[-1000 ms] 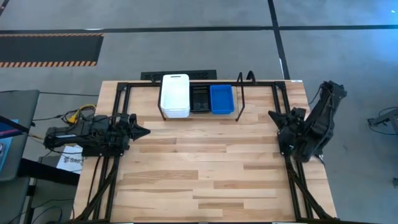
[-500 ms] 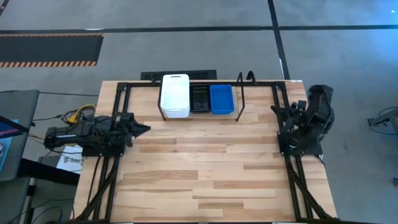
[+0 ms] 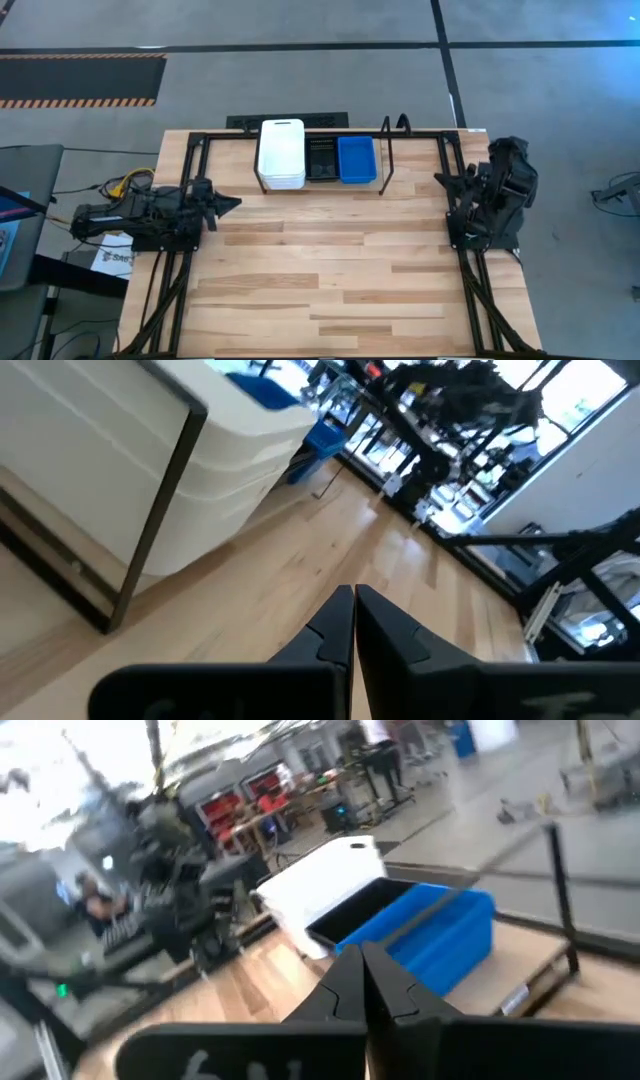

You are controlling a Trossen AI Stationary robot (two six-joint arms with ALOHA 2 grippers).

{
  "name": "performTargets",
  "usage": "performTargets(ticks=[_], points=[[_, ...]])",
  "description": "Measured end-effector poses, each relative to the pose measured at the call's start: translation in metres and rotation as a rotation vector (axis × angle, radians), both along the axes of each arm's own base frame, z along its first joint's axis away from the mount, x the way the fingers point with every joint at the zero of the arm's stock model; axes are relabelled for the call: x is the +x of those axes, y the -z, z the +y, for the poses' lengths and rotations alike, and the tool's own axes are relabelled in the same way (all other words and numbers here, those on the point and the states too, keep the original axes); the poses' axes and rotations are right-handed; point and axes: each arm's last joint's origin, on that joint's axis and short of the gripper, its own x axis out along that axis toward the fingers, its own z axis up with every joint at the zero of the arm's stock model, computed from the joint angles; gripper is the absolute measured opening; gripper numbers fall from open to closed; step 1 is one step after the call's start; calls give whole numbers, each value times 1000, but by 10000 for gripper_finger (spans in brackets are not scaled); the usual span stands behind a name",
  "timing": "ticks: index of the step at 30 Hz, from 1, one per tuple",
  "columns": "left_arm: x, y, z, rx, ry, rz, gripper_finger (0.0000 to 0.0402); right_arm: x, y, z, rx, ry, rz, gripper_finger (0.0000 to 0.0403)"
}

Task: Stack baskets on shelf by color
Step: Return to Home Position

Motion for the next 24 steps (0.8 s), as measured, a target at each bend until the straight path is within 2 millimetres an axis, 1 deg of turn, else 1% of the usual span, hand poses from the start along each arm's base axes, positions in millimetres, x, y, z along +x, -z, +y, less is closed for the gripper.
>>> performTargets(ticks=[3, 6, 8, 12, 15, 16, 18, 20, 24], points=[[-1, 3, 0, 6, 2, 33, 0, 4, -7, 9, -78, -37, 38, 3], [-1, 5, 0, 6, 3, 55, 0, 3, -12, 6, -102, -90, 46, 2], [-1, 6, 0, 10, 13, 63, 0, 0, -17, 0, -122, -132, 52, 2], [-1, 5, -1, 82, 74, 77, 0, -4, -33, -19, -133, -221, 50, 2], [-1, 4, -2, 133, 96, 78, 0, -2, -45, -32, -144, -346, 43, 1], [0, 3, -2, 146, 98, 69, 0, -2, -48, -34, -133, -362, 41, 1], [0, 1, -2, 175, 102, 49, 0, -2, -49, -36, -144, -354, 41, 1], [1, -2, -2, 198, 100, 26, 0, -2, -48, -34, -140, -356, 39, 1], [1, -5, -2, 222, 99, -1, 0, -2, -39, -29, -135, -351, 41, 1]])
